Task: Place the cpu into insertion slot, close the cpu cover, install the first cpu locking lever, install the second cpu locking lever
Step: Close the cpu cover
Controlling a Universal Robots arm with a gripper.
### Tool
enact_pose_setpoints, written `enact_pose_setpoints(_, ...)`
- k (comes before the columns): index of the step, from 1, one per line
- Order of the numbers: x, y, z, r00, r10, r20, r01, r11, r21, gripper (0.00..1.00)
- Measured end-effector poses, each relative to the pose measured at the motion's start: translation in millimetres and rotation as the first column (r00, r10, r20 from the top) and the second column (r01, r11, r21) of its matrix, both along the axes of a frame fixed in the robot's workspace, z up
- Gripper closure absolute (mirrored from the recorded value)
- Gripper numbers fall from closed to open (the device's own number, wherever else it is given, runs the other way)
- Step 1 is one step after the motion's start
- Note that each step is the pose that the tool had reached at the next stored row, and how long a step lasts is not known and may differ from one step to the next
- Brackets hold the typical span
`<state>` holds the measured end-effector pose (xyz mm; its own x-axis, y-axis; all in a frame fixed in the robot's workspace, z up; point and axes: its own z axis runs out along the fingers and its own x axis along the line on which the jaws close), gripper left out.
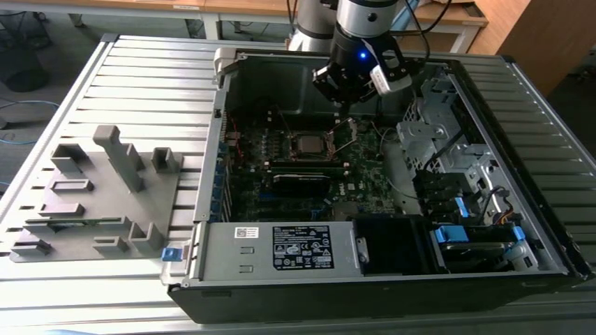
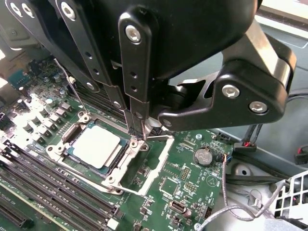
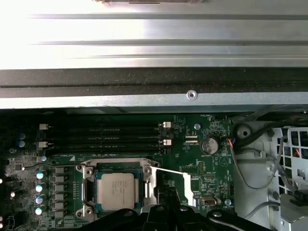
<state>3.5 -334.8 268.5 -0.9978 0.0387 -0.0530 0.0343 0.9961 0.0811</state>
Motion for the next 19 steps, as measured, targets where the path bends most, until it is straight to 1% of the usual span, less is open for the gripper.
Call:
enact_pose_setpoints(3,2.4,0.0,0.0,1.0,0.0,0.0,0.0,1.0,-0.0001,0.89)
enact_pose_setpoints(10,13.2,0.0,-0.2,1.0,0.0,-0.0001,0.0,1.0,0.0001,0.89)
enact_pose_setpoints(19,14.1,0.0,-0.1,1.0,0.0,0.0,0.0,1.0,0.0,0.89)
